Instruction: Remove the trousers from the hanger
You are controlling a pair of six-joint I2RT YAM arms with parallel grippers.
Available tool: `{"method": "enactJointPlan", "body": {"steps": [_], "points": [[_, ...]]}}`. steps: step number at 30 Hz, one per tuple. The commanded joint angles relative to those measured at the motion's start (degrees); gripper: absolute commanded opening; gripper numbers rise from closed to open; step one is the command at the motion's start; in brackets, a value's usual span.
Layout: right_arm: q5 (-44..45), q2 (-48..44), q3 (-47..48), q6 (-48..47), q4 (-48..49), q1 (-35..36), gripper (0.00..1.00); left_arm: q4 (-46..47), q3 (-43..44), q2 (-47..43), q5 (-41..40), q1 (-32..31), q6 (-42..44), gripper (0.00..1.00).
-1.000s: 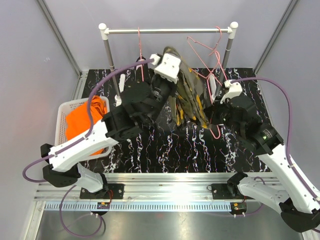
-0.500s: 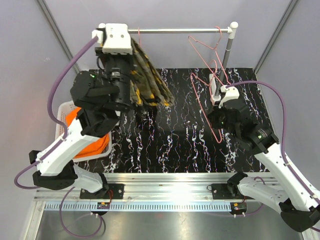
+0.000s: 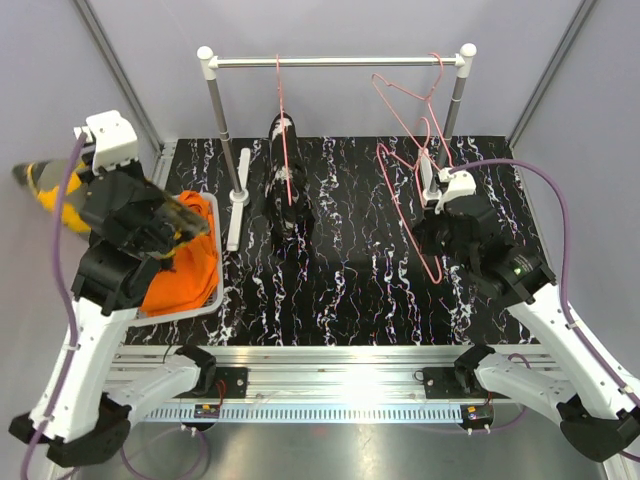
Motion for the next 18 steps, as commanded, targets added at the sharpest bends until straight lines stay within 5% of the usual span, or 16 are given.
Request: {"method": "enactJointPlan", "body": {"steps": [1, 3, 9, 18], "points": [[-2.28, -0.21, 2.58, -0.22, 4.53, 0.04, 0.00, -12.54, -7.16, -1.58, -0.57, 10.22, -10.55, 0.00], [-3.87, -0.65, 2.41, 0.05, 5.06, -0.05, 0.00, -15.13, -11.57, -3.34, -0.22, 15.66, -13.54, 0.00], [-6.59, -0.39, 2.58, 0.14, 6.55, 0.04, 0.00, -12.59, -26.26, -8.45, -0.06, 15.96, -9.80, 0.00], [-7.48, -0.56, 0.30, 1.02, 9.10, 0.04, 0.00, -8.54, -25.85, 1.64, 6.89, 15.87, -7.22, 0.00]]}}
